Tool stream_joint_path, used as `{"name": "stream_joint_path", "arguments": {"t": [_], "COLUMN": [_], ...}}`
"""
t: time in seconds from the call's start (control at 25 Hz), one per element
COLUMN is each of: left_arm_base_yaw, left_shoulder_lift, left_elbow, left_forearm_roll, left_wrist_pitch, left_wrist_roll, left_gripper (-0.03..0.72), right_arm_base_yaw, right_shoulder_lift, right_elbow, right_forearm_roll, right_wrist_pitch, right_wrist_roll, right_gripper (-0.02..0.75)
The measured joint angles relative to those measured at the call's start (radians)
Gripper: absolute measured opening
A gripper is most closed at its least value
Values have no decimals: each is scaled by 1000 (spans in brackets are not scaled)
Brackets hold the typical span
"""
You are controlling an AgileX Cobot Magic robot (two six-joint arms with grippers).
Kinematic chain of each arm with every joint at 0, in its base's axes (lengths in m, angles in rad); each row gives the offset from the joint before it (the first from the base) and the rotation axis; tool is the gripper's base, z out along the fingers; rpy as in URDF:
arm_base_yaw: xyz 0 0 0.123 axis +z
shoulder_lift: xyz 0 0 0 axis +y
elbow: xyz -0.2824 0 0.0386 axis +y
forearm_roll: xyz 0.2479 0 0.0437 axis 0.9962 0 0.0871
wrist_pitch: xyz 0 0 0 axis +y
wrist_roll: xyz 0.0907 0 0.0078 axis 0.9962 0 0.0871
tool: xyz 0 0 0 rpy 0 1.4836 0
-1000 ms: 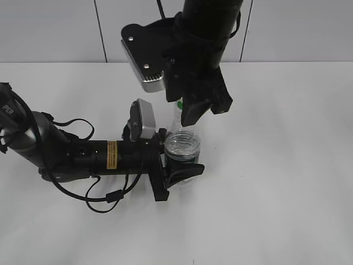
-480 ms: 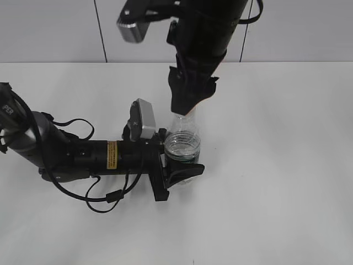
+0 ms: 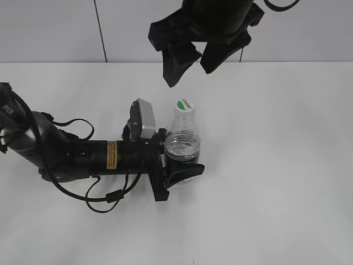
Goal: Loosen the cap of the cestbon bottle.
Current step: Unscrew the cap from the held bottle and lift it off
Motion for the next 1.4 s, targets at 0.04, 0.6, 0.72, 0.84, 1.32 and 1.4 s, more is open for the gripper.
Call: {"name": "stream_joint_path", "arguments": {"t": [0.04,0.6,0.72,0.84,1.32,1.4], "left_arm_base_yaw": [0,0,0,0,0,0], "left_shoulder_lift": [0,0,0,0,0,0], "left_elbow": [0,0,0,0,0,0], "left_forearm_roll": [0,0,0,0,0,0], "left_wrist_pitch": [0,0,0,0,0,-1], "left_wrist_roll": [0,0,0,0,-1,-1], "left_gripper": [412,412,412,412,412,412], "right_arm_base_yaw": [0,0,0,0,0,0], "right_shoulder_lift": [0,69,89,91,118,125], "right_elbow": [0,22,23,23,23,23], "right_forearm_roll": [-4,-25,-25,-26,-28,-28], "right_wrist_pitch": [0,0,0,0,0,0], "right_wrist_roll": [19,75,75,75,63,56], "right_gripper": [543,543,543,543,543,543]}}
